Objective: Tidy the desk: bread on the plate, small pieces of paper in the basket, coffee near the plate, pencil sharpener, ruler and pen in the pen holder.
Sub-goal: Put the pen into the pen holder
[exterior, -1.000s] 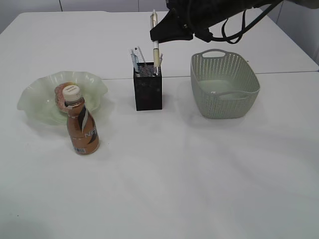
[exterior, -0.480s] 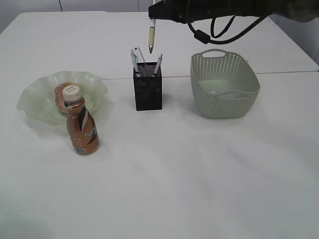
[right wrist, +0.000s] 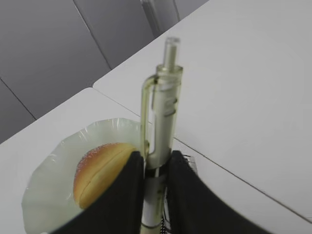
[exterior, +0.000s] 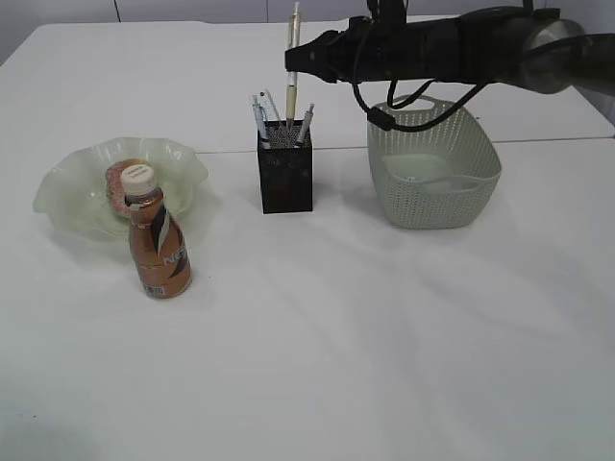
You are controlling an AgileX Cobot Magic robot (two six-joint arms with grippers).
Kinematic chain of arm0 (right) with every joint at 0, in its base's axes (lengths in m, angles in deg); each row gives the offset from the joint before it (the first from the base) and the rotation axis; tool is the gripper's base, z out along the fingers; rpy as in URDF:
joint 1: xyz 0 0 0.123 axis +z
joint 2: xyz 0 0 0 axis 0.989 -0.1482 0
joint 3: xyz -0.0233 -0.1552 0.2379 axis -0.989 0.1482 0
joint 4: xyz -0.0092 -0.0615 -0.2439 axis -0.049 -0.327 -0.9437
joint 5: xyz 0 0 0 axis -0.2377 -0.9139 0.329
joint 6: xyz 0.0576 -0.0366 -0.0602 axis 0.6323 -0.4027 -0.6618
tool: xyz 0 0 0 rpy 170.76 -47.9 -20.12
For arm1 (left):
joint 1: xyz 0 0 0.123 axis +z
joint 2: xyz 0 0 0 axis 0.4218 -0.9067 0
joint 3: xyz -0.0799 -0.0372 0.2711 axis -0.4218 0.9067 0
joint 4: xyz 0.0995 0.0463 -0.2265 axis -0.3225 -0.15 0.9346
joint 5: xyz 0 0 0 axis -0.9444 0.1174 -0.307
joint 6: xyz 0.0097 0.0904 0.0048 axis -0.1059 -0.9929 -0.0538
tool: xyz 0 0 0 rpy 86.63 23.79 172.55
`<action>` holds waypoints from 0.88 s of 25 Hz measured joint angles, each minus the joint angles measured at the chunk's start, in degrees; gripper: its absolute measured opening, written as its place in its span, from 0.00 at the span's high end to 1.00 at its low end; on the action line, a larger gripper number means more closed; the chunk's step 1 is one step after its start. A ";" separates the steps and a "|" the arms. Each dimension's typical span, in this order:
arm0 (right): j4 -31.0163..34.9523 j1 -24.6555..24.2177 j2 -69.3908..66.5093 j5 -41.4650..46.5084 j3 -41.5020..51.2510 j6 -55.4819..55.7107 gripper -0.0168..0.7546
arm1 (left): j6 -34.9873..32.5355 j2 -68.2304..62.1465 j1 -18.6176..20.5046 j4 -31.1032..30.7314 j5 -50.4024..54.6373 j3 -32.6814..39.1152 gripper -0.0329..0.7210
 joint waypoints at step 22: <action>11.67 0.00 -4.43 -0.48 0.00 -14.34 0.77 | 0.00 0.00 0.00 0.00 0.31 0.00 0.55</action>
